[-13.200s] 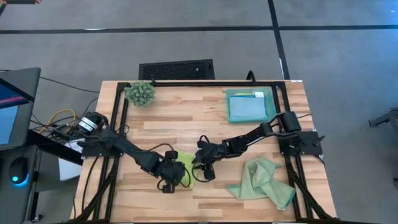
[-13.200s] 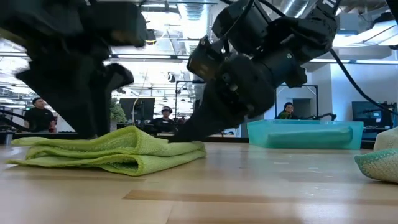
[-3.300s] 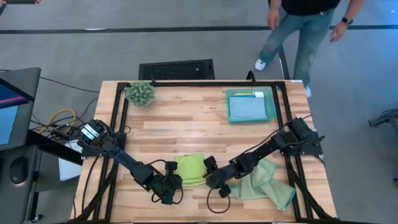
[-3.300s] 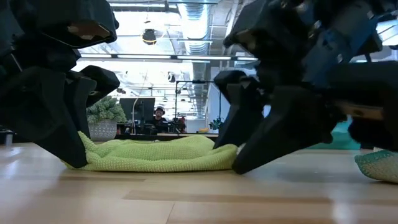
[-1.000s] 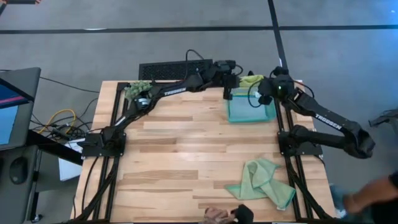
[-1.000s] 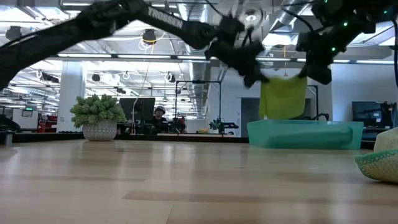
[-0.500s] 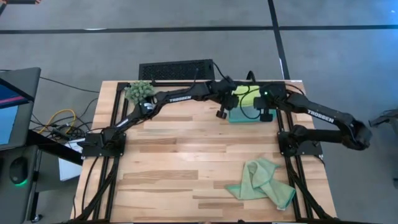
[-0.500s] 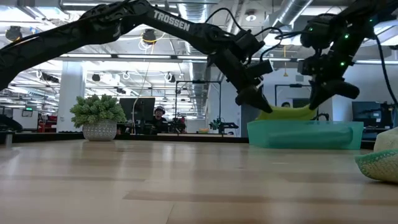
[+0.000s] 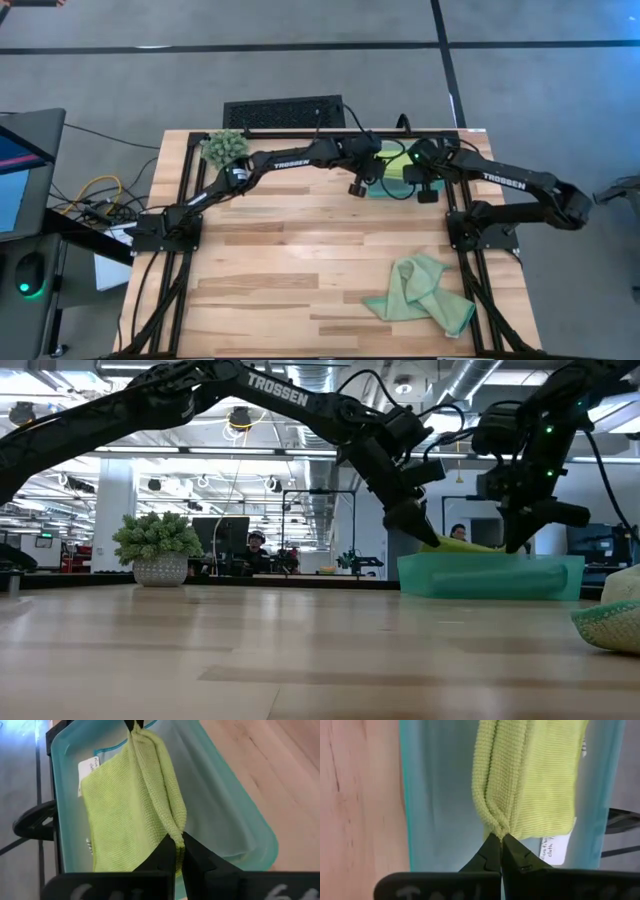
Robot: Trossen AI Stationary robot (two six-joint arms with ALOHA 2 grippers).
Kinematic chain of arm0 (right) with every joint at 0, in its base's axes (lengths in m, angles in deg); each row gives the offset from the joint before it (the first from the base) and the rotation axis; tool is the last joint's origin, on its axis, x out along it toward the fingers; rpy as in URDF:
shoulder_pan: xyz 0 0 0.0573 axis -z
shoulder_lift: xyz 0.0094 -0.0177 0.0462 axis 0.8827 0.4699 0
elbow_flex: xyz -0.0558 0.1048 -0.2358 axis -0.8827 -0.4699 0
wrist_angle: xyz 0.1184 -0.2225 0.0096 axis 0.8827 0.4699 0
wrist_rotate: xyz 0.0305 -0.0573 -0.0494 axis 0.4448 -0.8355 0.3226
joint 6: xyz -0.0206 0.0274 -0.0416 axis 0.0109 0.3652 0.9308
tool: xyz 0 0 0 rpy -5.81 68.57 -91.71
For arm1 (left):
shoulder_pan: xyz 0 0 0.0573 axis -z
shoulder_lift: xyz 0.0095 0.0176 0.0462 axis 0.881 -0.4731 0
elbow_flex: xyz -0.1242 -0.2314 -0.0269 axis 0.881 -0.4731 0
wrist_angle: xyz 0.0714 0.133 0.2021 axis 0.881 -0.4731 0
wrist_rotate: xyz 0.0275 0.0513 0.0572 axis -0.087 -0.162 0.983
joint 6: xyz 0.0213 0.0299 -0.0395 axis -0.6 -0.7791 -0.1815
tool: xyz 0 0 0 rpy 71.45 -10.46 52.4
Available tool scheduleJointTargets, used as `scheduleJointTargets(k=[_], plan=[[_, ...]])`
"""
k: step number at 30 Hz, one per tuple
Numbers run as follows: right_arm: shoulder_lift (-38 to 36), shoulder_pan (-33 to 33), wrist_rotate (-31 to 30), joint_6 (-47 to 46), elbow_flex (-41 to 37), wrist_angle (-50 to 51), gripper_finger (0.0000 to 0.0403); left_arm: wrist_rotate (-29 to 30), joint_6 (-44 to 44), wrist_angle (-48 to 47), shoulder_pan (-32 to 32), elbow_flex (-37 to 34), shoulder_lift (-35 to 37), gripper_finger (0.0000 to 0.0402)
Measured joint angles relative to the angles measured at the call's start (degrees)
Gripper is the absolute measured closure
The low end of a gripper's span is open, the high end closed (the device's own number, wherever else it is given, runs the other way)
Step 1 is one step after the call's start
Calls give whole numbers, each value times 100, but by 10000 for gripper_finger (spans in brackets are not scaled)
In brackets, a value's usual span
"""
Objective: Fold microfiber towels
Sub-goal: Stack the green microfiber cloth on top of the blue microfiber cloth in the blue bin
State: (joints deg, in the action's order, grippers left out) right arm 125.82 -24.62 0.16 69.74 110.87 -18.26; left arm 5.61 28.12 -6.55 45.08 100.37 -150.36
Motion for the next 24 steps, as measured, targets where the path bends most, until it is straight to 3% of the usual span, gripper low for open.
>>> scheduleJointTargets(k=[8, 18, 24], plan=[[7, -40, 2, -289, 0, 12, 368, -40, 188, -159, 43, 0, 0, 382], [-40, -36, -50, -360, 0, 402, 295, 195, 382, -443, 140, 92, 26, 273], [-322, -113, -32, -410, 101, 686, 233, 85, 702, -534, -12, 101, 239, 250]])
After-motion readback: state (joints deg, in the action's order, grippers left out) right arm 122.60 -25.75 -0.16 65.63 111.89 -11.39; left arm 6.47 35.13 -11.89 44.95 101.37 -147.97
